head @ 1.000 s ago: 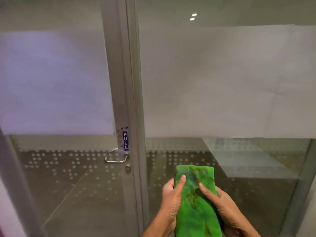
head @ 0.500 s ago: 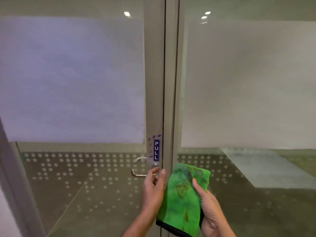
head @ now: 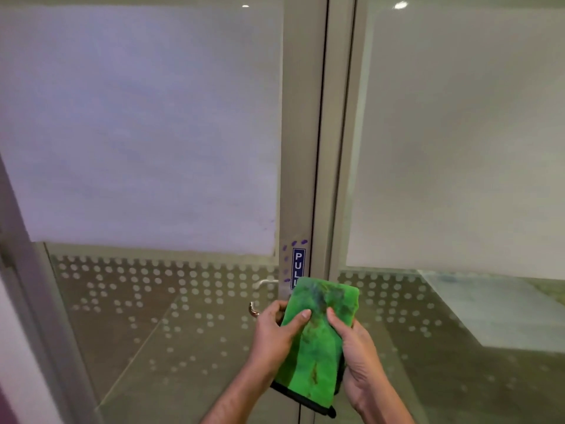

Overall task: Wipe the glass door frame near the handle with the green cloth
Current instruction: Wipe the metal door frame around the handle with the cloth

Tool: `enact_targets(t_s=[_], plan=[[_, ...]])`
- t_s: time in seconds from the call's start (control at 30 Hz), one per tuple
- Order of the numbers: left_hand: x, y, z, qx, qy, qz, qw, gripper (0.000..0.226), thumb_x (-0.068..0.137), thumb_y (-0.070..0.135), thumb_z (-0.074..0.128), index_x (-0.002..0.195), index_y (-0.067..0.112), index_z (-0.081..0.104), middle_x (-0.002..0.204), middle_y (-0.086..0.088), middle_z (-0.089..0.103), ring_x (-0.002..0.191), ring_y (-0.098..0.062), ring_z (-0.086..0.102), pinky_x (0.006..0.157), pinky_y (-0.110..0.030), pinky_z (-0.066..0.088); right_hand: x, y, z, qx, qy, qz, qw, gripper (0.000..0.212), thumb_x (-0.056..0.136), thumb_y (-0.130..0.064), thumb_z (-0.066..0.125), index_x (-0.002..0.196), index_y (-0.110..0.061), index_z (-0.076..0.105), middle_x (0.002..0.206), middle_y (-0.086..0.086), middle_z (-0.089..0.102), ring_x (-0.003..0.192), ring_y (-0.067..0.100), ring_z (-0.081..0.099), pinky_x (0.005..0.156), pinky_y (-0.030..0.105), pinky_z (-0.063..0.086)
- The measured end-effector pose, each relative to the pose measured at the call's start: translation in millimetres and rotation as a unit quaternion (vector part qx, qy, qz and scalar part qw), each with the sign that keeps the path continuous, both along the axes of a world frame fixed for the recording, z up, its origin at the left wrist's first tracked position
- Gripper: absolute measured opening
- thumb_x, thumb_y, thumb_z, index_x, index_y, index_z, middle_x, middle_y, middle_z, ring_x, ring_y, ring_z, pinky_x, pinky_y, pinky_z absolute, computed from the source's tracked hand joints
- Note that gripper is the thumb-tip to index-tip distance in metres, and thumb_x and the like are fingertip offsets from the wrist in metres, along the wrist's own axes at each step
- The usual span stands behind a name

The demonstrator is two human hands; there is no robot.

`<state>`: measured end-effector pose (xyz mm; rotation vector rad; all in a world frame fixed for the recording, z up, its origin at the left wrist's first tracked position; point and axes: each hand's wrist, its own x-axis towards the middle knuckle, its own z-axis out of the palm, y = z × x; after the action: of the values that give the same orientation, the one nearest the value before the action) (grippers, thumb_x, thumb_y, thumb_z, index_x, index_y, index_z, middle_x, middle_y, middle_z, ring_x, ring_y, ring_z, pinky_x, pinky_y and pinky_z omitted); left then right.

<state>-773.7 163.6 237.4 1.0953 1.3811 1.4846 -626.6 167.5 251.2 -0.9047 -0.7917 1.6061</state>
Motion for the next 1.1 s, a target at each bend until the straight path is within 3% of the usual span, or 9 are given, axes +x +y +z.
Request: enact_targets(t_s=[0.1, 0.2, 0.23, 0.3, 0.37, 0.5, 0.63, 0.87, 1.1], plan=[[-10, 20, -2, 0.023, 0.059, 0.017, 0.998, 0.014, 0.098, 0.022, 0.069, 0.111, 0.026, 0.073, 0.107, 0.003, 0.082, 0.1, -0.013, 0.078, 0.091, -0.041, 0.064, -22, 13, -1, 0.013, 0.006, -0.086, 0.996, 0.024, 0.09, -0.02, 0.072, 0.113, -0.014, 0.072, 0.1, 0.012, 0.082, 0.091, 0.03, 0.079, 0.082, 0.048, 0.062], [-28, 41, -1, 0.051, 0.189, 0.049, 0.979, 0.042, 0.106, 0.032, 0.054, 0.148, 0.031, 0.051, 0.15, 0.01, 0.055, 0.115, 0.012, 0.062, 0.104, -0.03, 0.056, -45, 35, 4, 0.052, -0.049, -0.266, 0.961, 0.019, 0.091, -0.025, 0.072, 0.11, -0.025, 0.071, 0.097, 0.001, 0.081, 0.087, 0.022, 0.078, 0.078, 0.039, 0.061], [-36, 50, 0, 0.062, 0.228, 0.056, 0.97, 0.05, 0.107, 0.037, 0.049, 0.156, 0.034, 0.039, 0.157, 0.015, 0.041, 0.124, 0.018, 0.051, 0.111, -0.028, 0.048, -51, 42, 8, 0.081, -0.083, -0.321, 0.94, 0.019, 0.092, -0.029, 0.071, 0.11, -0.03, 0.068, 0.098, -0.004, 0.078, 0.089, 0.018, 0.075, 0.078, 0.038, 0.06], [-54, 70, 3, 0.106, 0.29, 0.077, 0.948, 0.057, 0.109, 0.038, 0.042, 0.163, 0.036, 0.022, 0.167, 0.015, 0.02, 0.149, 0.006, 0.023, 0.126, -0.034, 0.023, -62, 59, 17, 0.166, -0.161, -0.405, 0.884, 0.022, 0.092, -0.035, 0.068, 0.112, -0.036, 0.06, 0.098, -0.016, 0.068, 0.089, 0.012, 0.069, 0.077, 0.034, 0.057], [-68, 90, 9, 0.157, 0.344, 0.102, 0.92, 0.061, 0.11, 0.03, 0.041, 0.163, 0.032, 0.011, 0.171, 0.011, 0.007, 0.159, -0.005, 0.002, 0.13, -0.034, 0.006, -72, 81, 24, 0.252, -0.253, -0.465, 0.81, 0.025, 0.09, -0.033, 0.068, 0.109, -0.037, 0.052, 0.094, -0.014, 0.058, 0.081, 0.011, 0.059, 0.068, 0.024, 0.051], [-82, 124, 13, 0.208, 0.408, 0.125, 0.88, 0.061, 0.111, 0.021, 0.04, 0.162, 0.023, 0.007, 0.172, 0.004, 0.0, 0.16, -0.012, -0.009, 0.132, -0.035, 0.001, -93, 130, 19, 0.291, -0.441, -0.461, 0.713, 0.044, 0.082, -0.018, 0.071, 0.121, -0.006, 0.055, 0.114, 0.012, 0.059, 0.099, 0.028, 0.06, 0.077, 0.045, 0.059], [-97, 149, 4, 0.22, 0.451, 0.117, 0.857, 0.059, 0.112, 0.024, 0.033, 0.164, 0.022, 0.004, 0.174, 0.004, -0.004, 0.159, -0.009, -0.016, 0.132, -0.037, -0.001, -120, 155, 8, 0.331, -0.553, -0.368, 0.67, 0.054, 0.079, -0.019, 0.071, 0.13, -0.005, 0.059, 0.123, 0.015, 0.059, 0.11, 0.033, 0.061, 0.086, 0.044, 0.06], [-114, 175, 11, 0.279, 0.497, 0.086, 0.817, 0.064, 0.11, 0.009, 0.034, 0.166, 0.022, 0.006, 0.175, 0.003, -0.002, 0.161, -0.009, -0.012, 0.131, -0.03, -0.007, -138, 174, 2, 0.339, -0.537, -0.39, 0.667, 0.049, 0.082, 0.001, 0.069, 0.13, 0.0, 0.063, 0.124, 0.017, 0.067, 0.114, 0.035, 0.064, 0.102, 0.046, 0.053], [-115, 189, 19, 0.308, 0.527, 0.087, 0.788, 0.069, 0.097, 0.007, 0.023, 0.166, 0.014, 0.015, 0.176, -0.006, 0.011, 0.163, -0.019, -0.002, 0.132, -0.041, 0.003, -137, 182, -6, 0.356, -0.55, -0.366, 0.661, 0.049, 0.078, -0.001, 0.07, 0.127, 0.001, 0.064, 0.12, 0.017, 0.067, 0.11, 0.034, 0.065, 0.098, 0.044, 0.056]])
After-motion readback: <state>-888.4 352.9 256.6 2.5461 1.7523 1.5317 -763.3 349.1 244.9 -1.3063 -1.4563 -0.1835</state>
